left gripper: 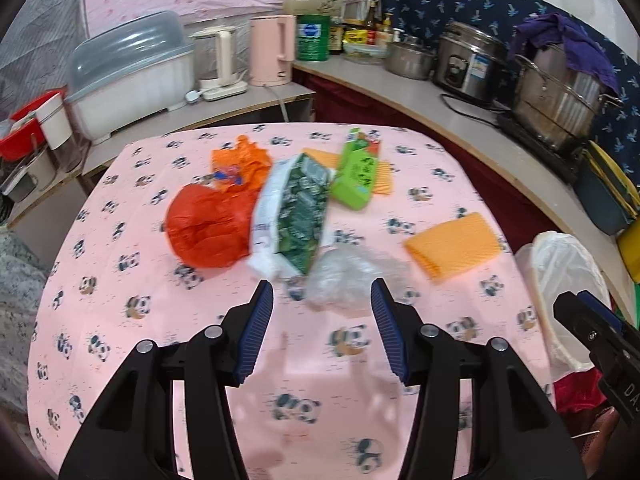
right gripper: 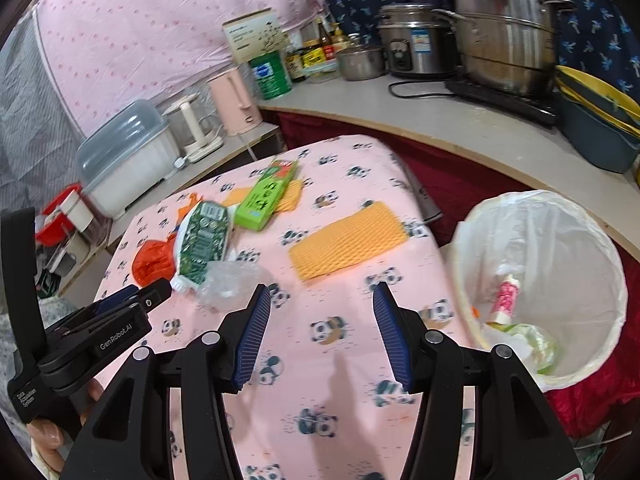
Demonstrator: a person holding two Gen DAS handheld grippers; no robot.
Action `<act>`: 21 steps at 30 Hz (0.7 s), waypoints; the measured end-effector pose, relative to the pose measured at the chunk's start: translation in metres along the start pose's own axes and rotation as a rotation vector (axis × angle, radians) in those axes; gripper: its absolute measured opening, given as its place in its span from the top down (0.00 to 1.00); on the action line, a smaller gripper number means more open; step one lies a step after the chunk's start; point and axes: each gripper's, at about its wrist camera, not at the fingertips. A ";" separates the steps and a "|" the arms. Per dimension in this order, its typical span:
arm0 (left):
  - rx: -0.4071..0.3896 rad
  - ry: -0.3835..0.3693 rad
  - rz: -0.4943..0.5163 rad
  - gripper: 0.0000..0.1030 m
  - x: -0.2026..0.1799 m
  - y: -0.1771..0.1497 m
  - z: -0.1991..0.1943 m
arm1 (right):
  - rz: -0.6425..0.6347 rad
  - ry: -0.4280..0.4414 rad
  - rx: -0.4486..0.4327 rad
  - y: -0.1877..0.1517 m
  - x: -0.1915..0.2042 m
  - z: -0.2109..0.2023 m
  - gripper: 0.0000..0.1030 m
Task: Collect trash
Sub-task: 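Move both tools back over the table toward the remaining trash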
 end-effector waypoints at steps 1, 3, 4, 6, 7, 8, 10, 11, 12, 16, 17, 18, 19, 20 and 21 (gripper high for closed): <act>0.002 0.011 -0.004 0.53 0.006 -0.001 0.001 | -0.008 0.007 0.008 -0.001 0.007 0.005 0.49; 0.004 0.023 -0.012 0.53 0.017 -0.002 0.003 | -0.023 0.022 0.025 -0.001 0.019 0.013 0.49; 0.005 0.027 -0.016 0.53 0.023 -0.003 0.004 | -0.031 0.029 0.034 -0.002 0.026 0.019 0.49; 0.009 0.030 -0.023 0.52 0.034 -0.003 0.005 | -0.048 0.040 0.051 -0.002 0.038 0.028 0.49; 0.012 0.031 -0.028 0.50 0.040 -0.004 0.007 | -0.055 0.045 0.060 -0.002 0.044 0.033 0.49; 0.013 0.032 -0.033 0.49 0.045 -0.004 0.008 | -0.061 0.051 0.069 -0.003 0.049 0.038 0.49; 0.015 0.035 -0.047 0.48 0.056 -0.004 0.010 | -0.072 0.058 0.085 -0.003 0.059 0.047 0.49; 0.017 0.035 -0.054 0.45 0.060 -0.004 0.011 | -0.079 0.062 0.096 -0.003 0.064 0.053 0.49; 0.020 0.033 -0.065 0.44 0.066 -0.004 0.013 | -0.083 0.064 0.103 -0.003 0.068 0.058 0.49; 0.029 0.029 -0.099 0.43 0.082 -0.003 0.019 | -0.096 0.065 0.131 0.000 0.081 0.078 0.49; 0.031 0.027 -0.104 0.42 0.085 -0.003 0.021 | -0.098 0.065 0.137 0.001 0.082 0.083 0.48; 0.033 0.026 -0.111 0.41 0.088 -0.002 0.022 | -0.098 0.064 0.141 0.001 0.083 0.086 0.45; 0.034 0.025 -0.117 0.37 0.090 -0.002 0.024 | -0.097 0.061 0.143 0.002 0.084 0.090 0.44; 0.034 0.021 -0.123 0.35 0.092 -0.001 0.025 | -0.093 0.060 0.145 0.003 0.085 0.095 0.43; 0.032 0.017 -0.126 0.35 0.094 0.000 0.027 | -0.088 0.060 0.149 0.005 0.086 0.099 0.43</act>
Point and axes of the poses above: each gripper's, at about its wrist camera, not at the fingertips, and z roughly the way its jaws point, x to its left, y to its top, and after that the axes turned 9 degrees about x, right-handed
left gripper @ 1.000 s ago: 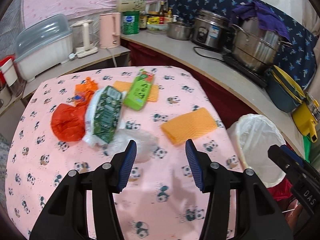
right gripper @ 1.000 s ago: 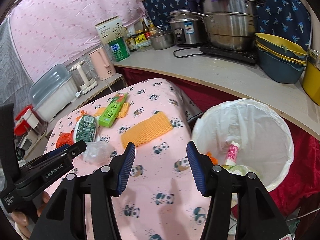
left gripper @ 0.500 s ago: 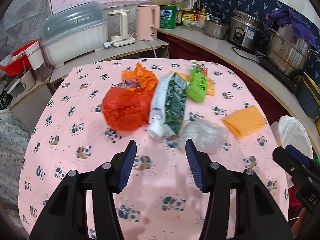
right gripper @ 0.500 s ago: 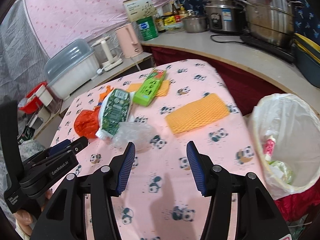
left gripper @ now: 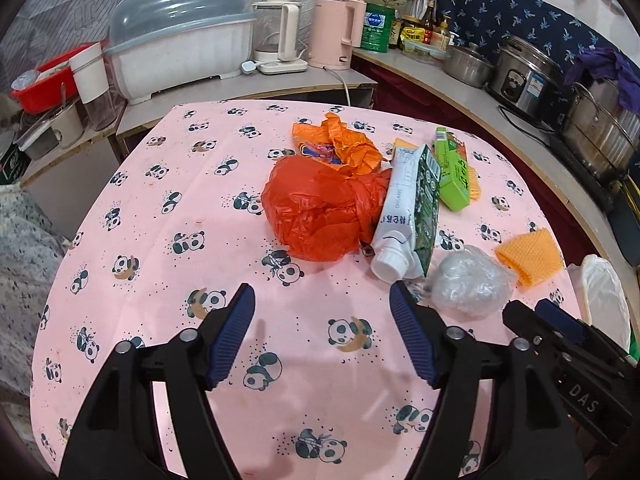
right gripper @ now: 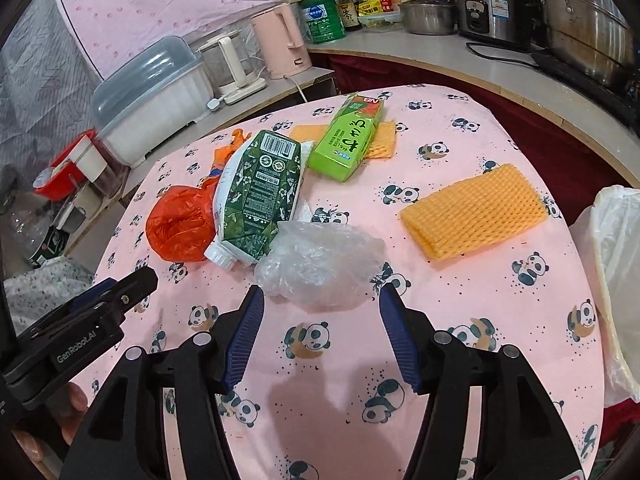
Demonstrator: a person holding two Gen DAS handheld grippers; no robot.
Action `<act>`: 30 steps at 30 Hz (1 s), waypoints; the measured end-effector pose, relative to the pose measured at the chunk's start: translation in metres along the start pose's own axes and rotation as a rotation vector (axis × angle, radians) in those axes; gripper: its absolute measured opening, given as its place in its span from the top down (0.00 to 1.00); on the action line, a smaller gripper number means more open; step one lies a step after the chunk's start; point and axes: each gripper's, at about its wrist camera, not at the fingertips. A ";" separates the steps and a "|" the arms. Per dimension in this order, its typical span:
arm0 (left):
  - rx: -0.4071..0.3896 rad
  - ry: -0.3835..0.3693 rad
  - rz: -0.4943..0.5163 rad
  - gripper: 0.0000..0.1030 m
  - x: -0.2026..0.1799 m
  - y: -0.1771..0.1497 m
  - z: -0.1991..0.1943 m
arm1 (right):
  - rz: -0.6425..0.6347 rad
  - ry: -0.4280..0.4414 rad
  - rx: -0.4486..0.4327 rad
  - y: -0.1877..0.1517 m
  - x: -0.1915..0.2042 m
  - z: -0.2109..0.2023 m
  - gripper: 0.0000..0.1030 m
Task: Collect trash
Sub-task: 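Move both tools back over the table toward the remaining trash, then grasp the clear plastic wrap with the right gripper while the left gripper grasps the green drink box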
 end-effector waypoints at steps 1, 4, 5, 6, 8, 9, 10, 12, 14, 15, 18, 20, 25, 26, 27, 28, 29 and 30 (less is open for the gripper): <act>-0.001 -0.002 -0.001 0.34 0.000 0.001 0.001 | 0.004 0.000 0.002 0.002 0.000 0.003 0.43; -0.004 -0.003 0.003 0.31 0.000 0.004 0.006 | 0.022 -0.005 0.011 0.010 -0.002 0.015 0.41; -0.005 -0.005 0.004 0.30 0.000 0.004 0.008 | 0.027 -0.005 0.014 0.011 -0.002 0.018 0.40; -0.004 -0.010 0.006 0.30 -0.001 0.006 0.009 | 0.032 -0.003 0.019 0.013 -0.003 0.022 0.39; 0.000 -0.023 0.006 0.27 -0.001 0.008 0.012 | 0.041 0.002 0.029 0.016 -0.004 0.030 0.39; 0.002 -0.033 0.004 0.26 -0.002 0.010 0.014 | 0.045 0.001 0.032 0.017 -0.004 0.033 0.39; 0.003 -0.040 0.003 0.26 -0.003 0.011 0.015 | 0.047 0.000 0.035 0.018 -0.005 0.036 0.39; 0.005 -0.055 0.006 0.26 -0.005 0.014 0.017 | 0.046 0.005 0.046 0.019 -0.005 0.043 0.42; 0.006 -0.060 0.011 0.26 -0.008 0.016 0.020 | 0.040 0.017 0.061 0.019 -0.006 0.048 0.68; 0.006 -0.063 0.014 0.26 -0.010 0.017 0.021 | 0.037 0.026 0.068 0.019 -0.007 0.049 0.74; 0.010 -0.077 0.027 0.26 -0.018 0.020 0.025 | 0.026 0.022 0.038 0.017 -0.007 0.042 0.81; 0.007 -0.082 0.036 0.26 -0.025 0.023 0.028 | 0.019 0.016 0.004 0.018 -0.007 0.032 0.82; 0.014 -0.095 0.057 0.26 -0.040 0.030 0.039 | 0.032 0.001 -0.054 0.023 -0.015 0.012 0.83; 0.019 -0.106 0.058 0.26 -0.043 0.031 0.041 | 0.042 -0.003 -0.062 0.025 -0.019 0.009 0.83; 0.027 -0.120 0.058 0.26 -0.045 0.032 0.044 | 0.051 -0.003 -0.067 0.025 -0.022 0.008 0.83; 0.037 -0.136 0.057 0.26 -0.048 0.033 0.047 | 0.062 0.001 -0.070 0.026 -0.027 0.006 0.83; 0.048 -0.151 0.054 0.26 -0.050 0.034 0.051 | 0.070 0.001 -0.071 0.026 -0.030 0.006 0.83; 0.061 -0.168 0.053 0.26 -0.053 0.034 0.054 | 0.076 -0.001 -0.072 0.026 -0.034 0.006 0.83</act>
Point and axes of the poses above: each gripper's, at about its wrist camera, not at the fingertips, and z roughly the way its jaws point, x to its left, y to its top, and after that the axes turned 9 degrees about x, right-handed
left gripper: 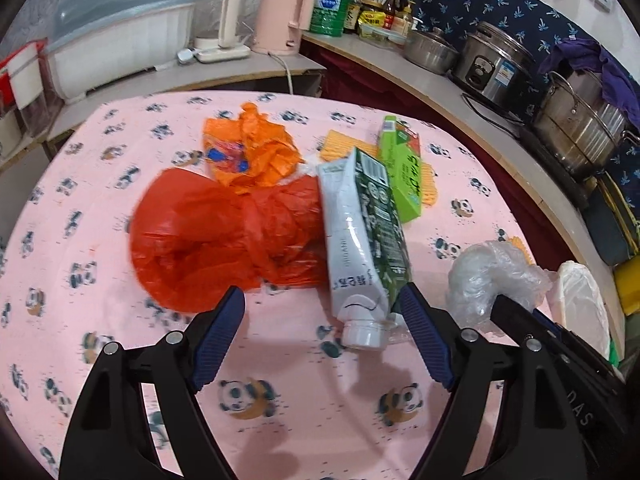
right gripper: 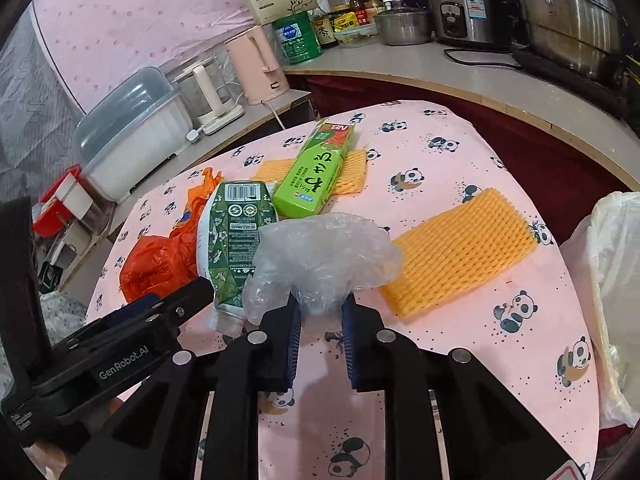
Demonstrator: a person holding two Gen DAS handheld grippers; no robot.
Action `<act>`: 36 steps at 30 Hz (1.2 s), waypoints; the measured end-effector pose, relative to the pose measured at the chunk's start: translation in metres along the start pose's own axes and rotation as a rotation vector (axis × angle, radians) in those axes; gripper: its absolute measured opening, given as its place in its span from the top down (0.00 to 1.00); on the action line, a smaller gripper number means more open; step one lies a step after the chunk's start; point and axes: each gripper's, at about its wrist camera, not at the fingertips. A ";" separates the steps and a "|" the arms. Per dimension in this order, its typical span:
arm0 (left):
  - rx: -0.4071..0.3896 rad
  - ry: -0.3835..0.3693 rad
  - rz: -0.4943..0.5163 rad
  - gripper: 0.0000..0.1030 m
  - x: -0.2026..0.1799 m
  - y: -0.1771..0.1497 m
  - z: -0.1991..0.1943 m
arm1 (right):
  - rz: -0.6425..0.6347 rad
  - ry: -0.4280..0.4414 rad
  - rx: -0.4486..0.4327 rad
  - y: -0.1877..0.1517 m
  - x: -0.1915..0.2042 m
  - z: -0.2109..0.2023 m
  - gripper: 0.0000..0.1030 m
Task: Collect trash
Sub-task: 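Grasp the clear plastic wrap with the right gripper while the left gripper grasps the green drink box, then carry the plastic wrap with the right gripper while the left gripper carries the drink box to the bin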
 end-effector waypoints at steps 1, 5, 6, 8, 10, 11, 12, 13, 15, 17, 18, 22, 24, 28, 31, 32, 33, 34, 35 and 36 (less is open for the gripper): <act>0.009 -0.011 -0.001 0.26 -0.002 0.001 0.004 | 0.005 -0.002 0.000 -0.001 -0.003 0.000 0.83; 0.040 -0.027 -0.006 0.28 -0.013 0.005 0.020 | 0.027 -0.001 0.004 -0.004 -0.013 0.003 0.83; 0.045 -0.029 -0.006 0.30 -0.015 0.006 0.023 | 0.029 0.000 0.007 -0.005 -0.014 0.004 0.83; 0.064 -0.033 -0.007 0.40 -0.019 0.007 0.031 | 0.033 0.002 0.010 -0.006 -0.016 0.006 0.83; 0.077 -0.062 -0.011 0.49 -0.021 0.007 0.034 | 0.035 0.005 0.012 -0.008 -0.018 0.007 0.83; 0.077 -0.077 -0.009 0.56 -0.023 0.007 0.034 | 0.036 0.005 0.012 -0.008 -0.019 0.008 0.83; 0.076 -0.075 -0.005 0.57 -0.025 0.007 0.032 | 0.037 0.007 0.012 -0.008 -0.019 0.008 0.83; 0.070 -0.063 0.003 0.57 -0.028 0.007 0.031 | 0.039 0.006 0.010 -0.008 -0.020 0.008 0.83; 0.053 -0.042 0.023 0.58 -0.033 0.004 0.027 | 0.046 0.009 0.005 -0.009 -0.022 0.007 0.83; 0.038 -0.028 0.041 0.58 -0.038 0.002 0.022 | 0.053 0.010 -0.006 -0.009 -0.024 0.004 0.83; 0.032 -0.027 0.046 0.59 -0.039 0.001 0.018 | 0.057 0.011 -0.012 -0.009 -0.025 0.001 0.83; 0.007 -0.032 0.049 0.62 -0.043 -0.002 0.000 | 0.071 0.013 -0.043 -0.009 -0.029 -0.013 0.83; -0.009 -0.037 0.052 0.62 -0.046 -0.003 -0.011 | 0.076 0.014 -0.064 -0.011 -0.031 -0.025 0.83; -0.039 -0.043 0.071 0.63 -0.056 -0.007 -0.032 | 0.081 0.016 -0.103 -0.013 -0.035 -0.047 0.83; -0.060 -0.056 0.091 0.63 -0.067 -0.012 -0.049 | 0.087 0.016 -0.135 -0.015 -0.040 -0.066 0.83; -0.065 -0.058 0.098 0.63 -0.071 -0.014 -0.054 | 0.090 0.014 -0.144 -0.017 -0.041 -0.072 0.83; -0.070 -0.061 0.105 0.63 -0.075 -0.016 -0.058 | 0.093 0.013 -0.153 -0.018 -0.043 -0.078 0.83; -0.075 -0.065 0.115 0.63 -0.080 -0.018 -0.063 | 0.096 0.012 -0.163 -0.020 -0.046 -0.084 0.83; -0.082 -0.068 0.124 0.63 -0.085 -0.021 -0.068 | 0.099 0.011 -0.171 -0.021 -0.049 -0.089 0.83; -0.087 -0.069 0.133 0.63 -0.090 -0.023 -0.072 | 0.103 0.009 -0.179 -0.023 -0.052 -0.095 0.83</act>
Point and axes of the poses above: each gripper's, at about its wrist camera, not at the fingertips, and z roughly the way its jaws point, x to its left, y to its top, and after that the axes turned 9 degrees about x, right-handed
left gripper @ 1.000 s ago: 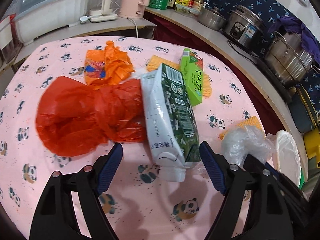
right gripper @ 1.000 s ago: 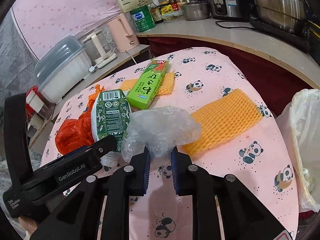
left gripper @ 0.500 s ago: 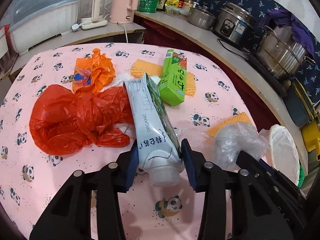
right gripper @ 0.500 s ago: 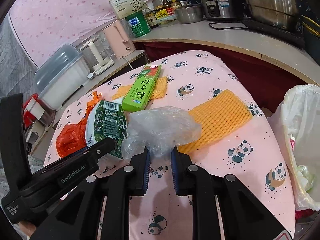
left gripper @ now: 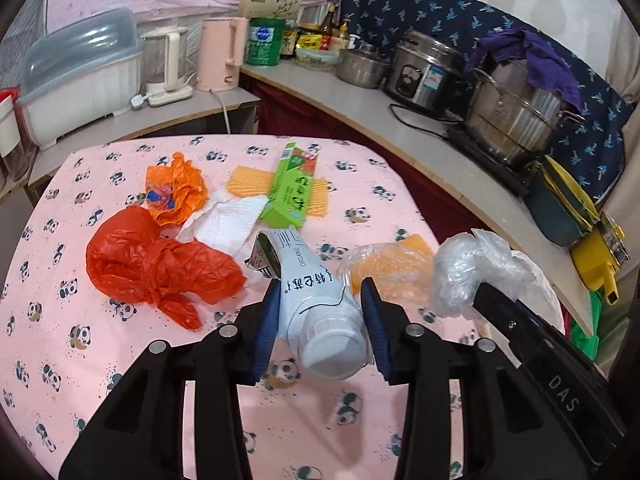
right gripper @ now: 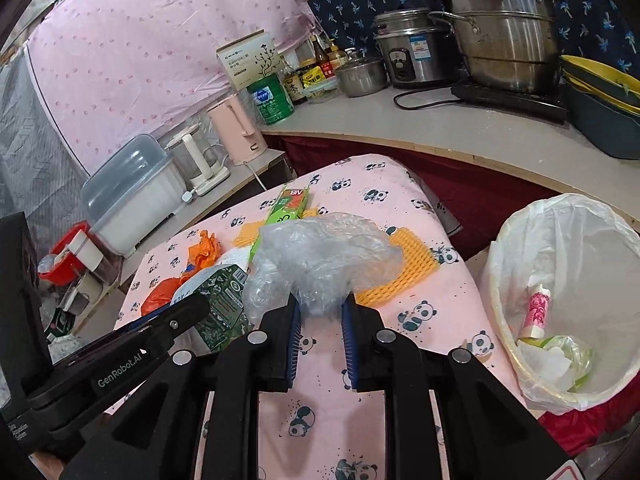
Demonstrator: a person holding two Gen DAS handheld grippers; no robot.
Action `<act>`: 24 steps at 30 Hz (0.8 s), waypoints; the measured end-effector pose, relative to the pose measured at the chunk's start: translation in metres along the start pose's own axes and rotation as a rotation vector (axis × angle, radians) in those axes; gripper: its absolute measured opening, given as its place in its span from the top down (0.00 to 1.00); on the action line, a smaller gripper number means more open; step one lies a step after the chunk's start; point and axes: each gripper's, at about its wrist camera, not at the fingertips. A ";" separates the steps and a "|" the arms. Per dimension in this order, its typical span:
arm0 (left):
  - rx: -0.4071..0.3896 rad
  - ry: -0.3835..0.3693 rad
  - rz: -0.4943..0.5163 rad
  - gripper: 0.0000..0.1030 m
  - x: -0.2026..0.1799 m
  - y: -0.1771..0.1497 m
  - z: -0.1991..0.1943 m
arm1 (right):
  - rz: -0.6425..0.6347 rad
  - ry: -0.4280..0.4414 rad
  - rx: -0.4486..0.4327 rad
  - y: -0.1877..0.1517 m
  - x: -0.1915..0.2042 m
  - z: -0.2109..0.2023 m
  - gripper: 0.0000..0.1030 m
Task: Collect trash
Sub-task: 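Carry the plastic wrap with the right gripper while the left gripper carries the drink box to the bin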
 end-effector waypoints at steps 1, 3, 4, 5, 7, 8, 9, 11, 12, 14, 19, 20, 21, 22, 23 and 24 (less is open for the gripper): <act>-0.004 -0.003 0.010 0.63 -0.006 -0.001 -0.004 | 0.004 -0.001 -0.008 -0.001 -0.003 -0.006 0.83; -0.011 -0.010 0.026 0.63 -0.017 -0.004 -0.010 | 0.014 -0.005 -0.027 -0.003 -0.010 -0.020 0.83; -0.015 -0.014 0.036 0.63 -0.023 -0.005 -0.013 | 0.019 -0.007 -0.035 -0.003 -0.013 -0.025 0.83; -0.018 -0.018 0.047 0.63 -0.030 -0.006 -0.016 | 0.025 -0.010 -0.046 -0.004 -0.017 -0.033 0.83; -0.023 -0.027 0.066 0.63 -0.043 -0.009 -0.022 | 0.038 -0.016 -0.063 -0.005 -0.026 -0.045 0.83; -0.026 -0.030 0.077 0.63 -0.050 -0.010 -0.024 | 0.045 -0.018 -0.071 -0.006 -0.030 -0.050 0.83; -0.029 -0.033 0.090 0.63 -0.058 -0.012 -0.027 | 0.051 -0.022 -0.078 -0.007 -0.034 -0.056 0.83; -0.031 -0.038 0.112 0.63 -0.073 -0.014 -0.029 | 0.066 -0.030 -0.094 -0.009 -0.045 -0.067 0.83; -0.030 -0.043 0.125 0.63 -0.081 -0.015 -0.031 | 0.074 -0.035 -0.100 -0.010 -0.050 -0.071 0.83; -0.029 -0.053 0.146 0.63 -0.095 -0.018 -0.032 | 0.091 -0.043 -0.112 -0.012 -0.061 -0.080 0.83; -0.022 -0.072 0.205 0.63 -0.130 -0.025 -0.033 | 0.136 -0.069 -0.138 -0.017 -0.090 -0.102 0.83; -0.020 -0.076 0.215 0.63 -0.137 -0.026 -0.033 | 0.147 -0.073 -0.143 -0.018 -0.096 -0.106 0.83; -0.018 -0.080 0.227 0.63 -0.144 -0.027 -0.032 | 0.157 -0.077 -0.146 -0.019 -0.102 -0.109 0.83; -0.016 -0.084 0.237 0.63 -0.150 -0.029 -0.032 | 0.166 -0.082 -0.149 -0.020 -0.107 -0.112 0.83; -0.015 -0.087 0.248 0.63 -0.157 -0.030 -0.031 | 0.173 -0.089 -0.153 -0.021 -0.113 -0.116 0.83; -0.013 -0.089 0.257 0.63 -0.162 -0.031 -0.031 | 0.180 -0.096 -0.156 -0.022 -0.117 -0.119 0.83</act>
Point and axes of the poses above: each gripper's, at about its wrist camera, not at the fingertips, and z roughly the way its jaws point, x to its left, y to its top, and after that the axes turned 9 degrees about x, right-handed
